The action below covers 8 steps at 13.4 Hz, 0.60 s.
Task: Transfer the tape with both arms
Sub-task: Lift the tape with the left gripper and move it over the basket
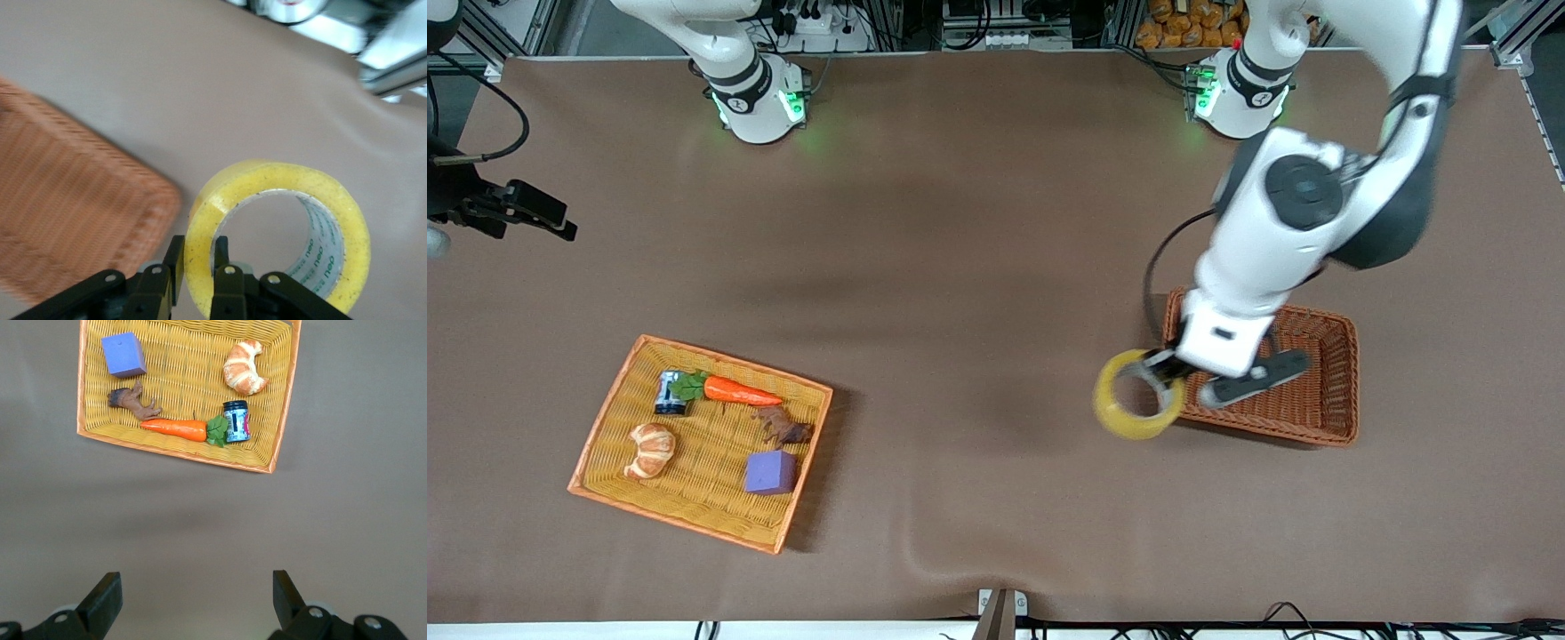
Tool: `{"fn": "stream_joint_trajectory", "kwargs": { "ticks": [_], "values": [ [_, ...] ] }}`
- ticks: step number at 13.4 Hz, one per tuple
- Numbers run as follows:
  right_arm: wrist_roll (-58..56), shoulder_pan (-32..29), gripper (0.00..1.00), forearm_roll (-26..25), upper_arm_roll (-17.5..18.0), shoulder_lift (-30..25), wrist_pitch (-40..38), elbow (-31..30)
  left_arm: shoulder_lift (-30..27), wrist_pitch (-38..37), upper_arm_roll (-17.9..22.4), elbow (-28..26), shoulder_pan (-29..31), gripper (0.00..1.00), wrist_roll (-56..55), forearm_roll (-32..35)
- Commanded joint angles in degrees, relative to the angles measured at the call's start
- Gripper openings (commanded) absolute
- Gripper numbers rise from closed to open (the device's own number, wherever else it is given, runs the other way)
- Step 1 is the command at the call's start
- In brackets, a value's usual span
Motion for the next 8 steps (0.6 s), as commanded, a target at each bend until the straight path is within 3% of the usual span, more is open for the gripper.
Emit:
{"fn": "stream_joint_trajectory", "kwargs": {
  "ticks": [1, 5, 8],
  "values": [
    [-0.5, -0.3, 1.00, 0.7, 0.3, 0.3, -0.7, 0.7, -7.1, 1.8, -1.4, -13.6, 7.6, 0.00, 9.2, 0.5],
    [-0.5, -0.4, 1.00, 0.6, 0.3, 0.4, -0.5, 0.7, -9.0, 9.0, -1.3, -25.9, 14.4, 0.00, 15.3, 0.6],
    [-0.5, -0.4, 1.00, 0.5, 0.3, 0.8, -0.7, 0.6, -8.4, 18.9, -1.2, -34.3, 17.2, 0.00, 15.7, 0.7]
  ]
}}
